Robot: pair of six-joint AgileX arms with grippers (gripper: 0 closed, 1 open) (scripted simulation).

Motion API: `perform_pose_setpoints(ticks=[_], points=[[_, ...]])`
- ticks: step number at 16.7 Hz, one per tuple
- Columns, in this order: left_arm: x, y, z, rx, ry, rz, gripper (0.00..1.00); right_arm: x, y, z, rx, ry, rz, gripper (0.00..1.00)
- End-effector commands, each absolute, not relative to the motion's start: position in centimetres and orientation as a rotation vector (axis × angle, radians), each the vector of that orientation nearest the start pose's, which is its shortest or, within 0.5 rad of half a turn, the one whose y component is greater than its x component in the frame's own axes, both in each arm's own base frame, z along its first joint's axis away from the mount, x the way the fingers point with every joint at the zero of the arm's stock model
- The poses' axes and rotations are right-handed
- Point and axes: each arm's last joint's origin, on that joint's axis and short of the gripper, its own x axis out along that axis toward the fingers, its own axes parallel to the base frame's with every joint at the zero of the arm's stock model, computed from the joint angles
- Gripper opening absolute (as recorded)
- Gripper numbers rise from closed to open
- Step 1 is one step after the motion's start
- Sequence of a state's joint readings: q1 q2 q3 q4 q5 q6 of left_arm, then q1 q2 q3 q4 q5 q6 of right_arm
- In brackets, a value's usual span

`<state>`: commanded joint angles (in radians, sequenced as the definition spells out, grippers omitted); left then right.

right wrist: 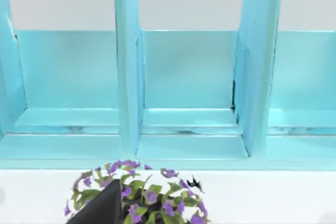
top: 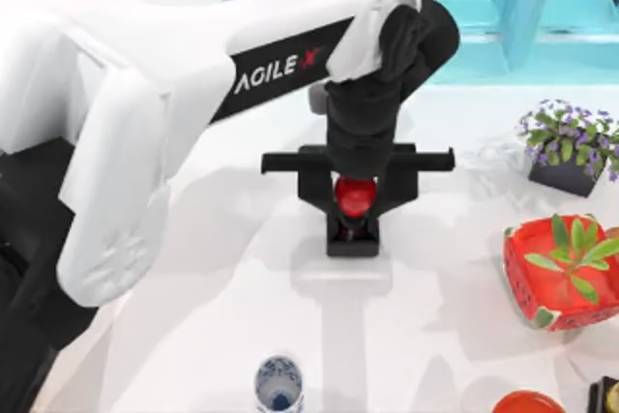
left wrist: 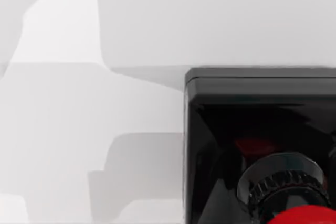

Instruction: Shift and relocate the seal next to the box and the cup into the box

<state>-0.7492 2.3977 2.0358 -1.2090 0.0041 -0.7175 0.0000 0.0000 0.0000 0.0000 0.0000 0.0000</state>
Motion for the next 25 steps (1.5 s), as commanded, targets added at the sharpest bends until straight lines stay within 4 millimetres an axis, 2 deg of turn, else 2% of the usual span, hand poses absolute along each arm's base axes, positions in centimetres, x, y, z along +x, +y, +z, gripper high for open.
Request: perform_pose_setpoints(ticks=[8, 10, 14, 16, 18, 22, 25], points=[[34.9, -31.5, 15.0, 0.017, 1.571, -0.014, 0.0, 10.6, -0.1, 16.0, 0.0, 0.0, 0.0, 1.0], [35.2, -30.1, 16.3, 0.019, 1.575, -0.012, 0.0, 10.6, -0.1, 16.0, 0.0, 0.0, 0.0, 1.0], [35.4, -24.8, 22.3, 0.011, 1.561, -0.02, 0.0, 10.6, -0.1, 16.0, 0.0, 0.0, 0.0, 1.0], [35.2, -22.5, 24.3, 0.014, 1.566, -0.017, 0.0, 10.6, -0.1, 16.0, 0.0, 0.0, 0.0, 1.0], [35.1, -21.6, 24.9, 0.017, 1.57, -0.015, 0.0, 10.6, -0.1, 16.0, 0.0, 0.0, 0.0, 1.0], [35.0, -21.8, 24.9, 0.022, 1.567, -0.02, 0.0, 10.6, -0.1, 16.0, 0.0, 0.0, 0.0, 1.0], [34.2, -20.3, 25.7, 0.025, 1.557, -0.032, 0.0, 10.6, -0.1, 16.0, 0.0, 0.0, 0.0, 1.0]])
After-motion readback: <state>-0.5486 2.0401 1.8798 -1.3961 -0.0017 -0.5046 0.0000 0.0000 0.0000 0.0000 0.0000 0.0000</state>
